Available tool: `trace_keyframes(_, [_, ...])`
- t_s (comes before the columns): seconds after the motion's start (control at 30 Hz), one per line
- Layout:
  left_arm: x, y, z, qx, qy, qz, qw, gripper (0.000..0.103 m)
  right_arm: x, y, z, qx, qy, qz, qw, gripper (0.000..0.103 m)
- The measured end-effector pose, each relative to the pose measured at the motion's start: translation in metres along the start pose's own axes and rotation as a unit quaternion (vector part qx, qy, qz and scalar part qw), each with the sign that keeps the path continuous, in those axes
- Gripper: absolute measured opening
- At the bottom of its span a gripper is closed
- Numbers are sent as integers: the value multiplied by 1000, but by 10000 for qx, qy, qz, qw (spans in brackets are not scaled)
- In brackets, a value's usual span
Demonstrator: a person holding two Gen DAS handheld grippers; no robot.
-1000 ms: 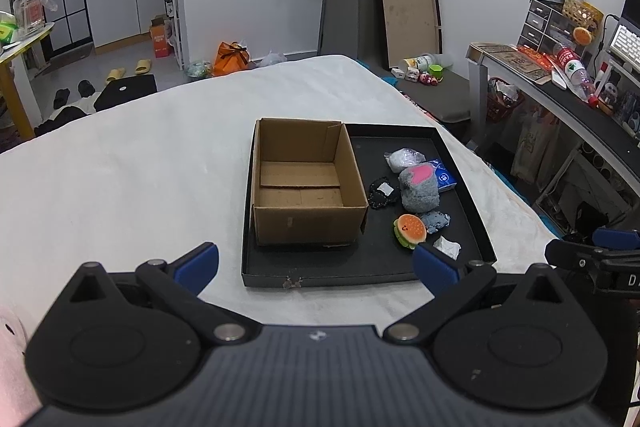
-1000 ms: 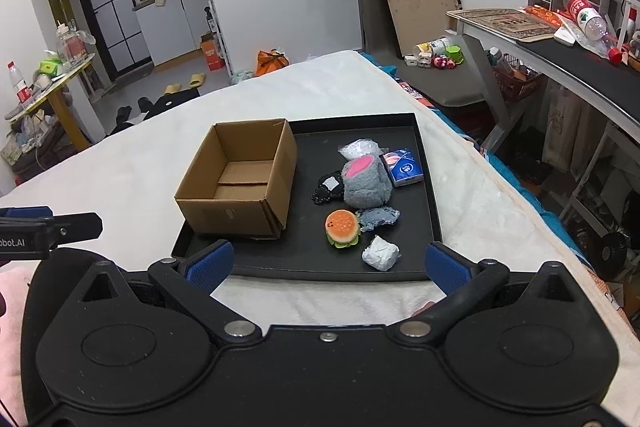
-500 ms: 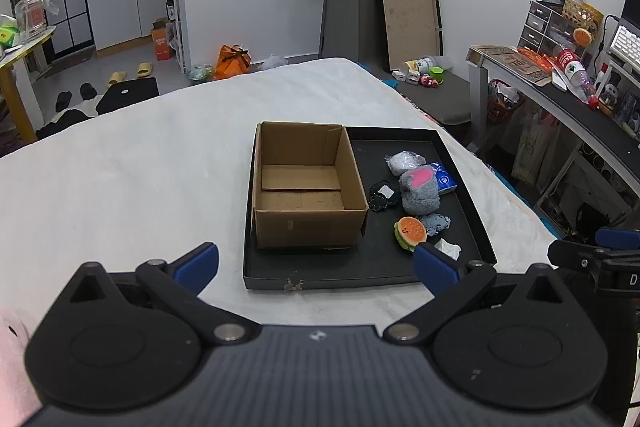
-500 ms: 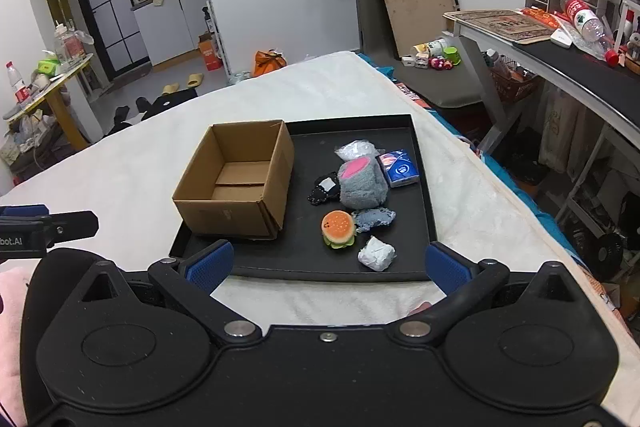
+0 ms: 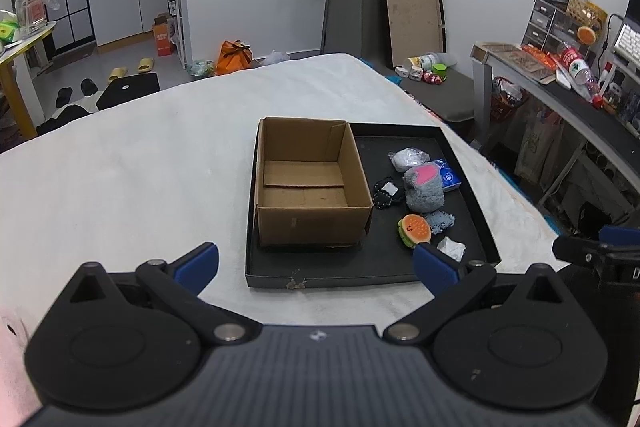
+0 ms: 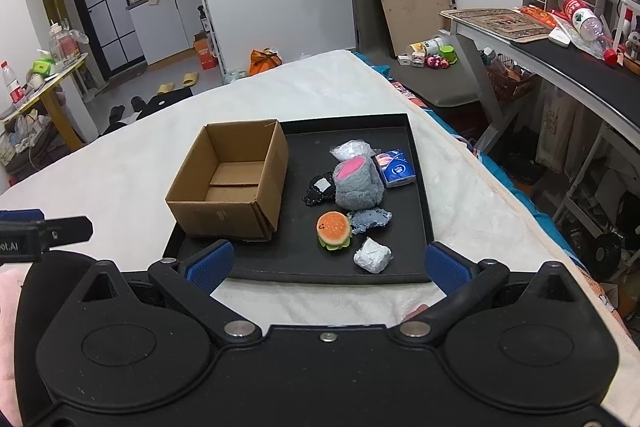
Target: Organize soft objects
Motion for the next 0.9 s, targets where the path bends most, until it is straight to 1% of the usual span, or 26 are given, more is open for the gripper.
trace_keyframes(0.1, [-5, 2, 0, -3, 28, 1, 10000, 103, -6, 0, -2, 6, 26, -1, 10000, 103])
trace_keyframes(0.37, [-22, 10, -6, 171, 68, 63, 9998, 103, -25, 0, -7, 21, 105, -88, 9999, 103])
trace_keyframes(0.57, [-42, 17, -12, 246, 138, 1, 9996, 102, -44, -8, -16, -66, 64, -65, 9999, 103])
trace_keyframes(0.7, [-56, 20, -18, 247, 165, -65, 9995, 101, -60, -10, -20, -125, 115, -100, 9998, 103])
trace_keyframes(0.9, [-81, 27, -24, 306, 289, -90, 9991, 100, -85, -13, -27, -297, 135, -41, 9995, 103])
Point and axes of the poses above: each gripper's, at about its wrist camera, not at the fingertips, and x roughly against the way its jaws point, y to its left, z to its underside, the point moved 9 cm from there along -x, roughly the way its jaws point, and after that the axes turned 3 degrees about x, right-handed, at the moved point
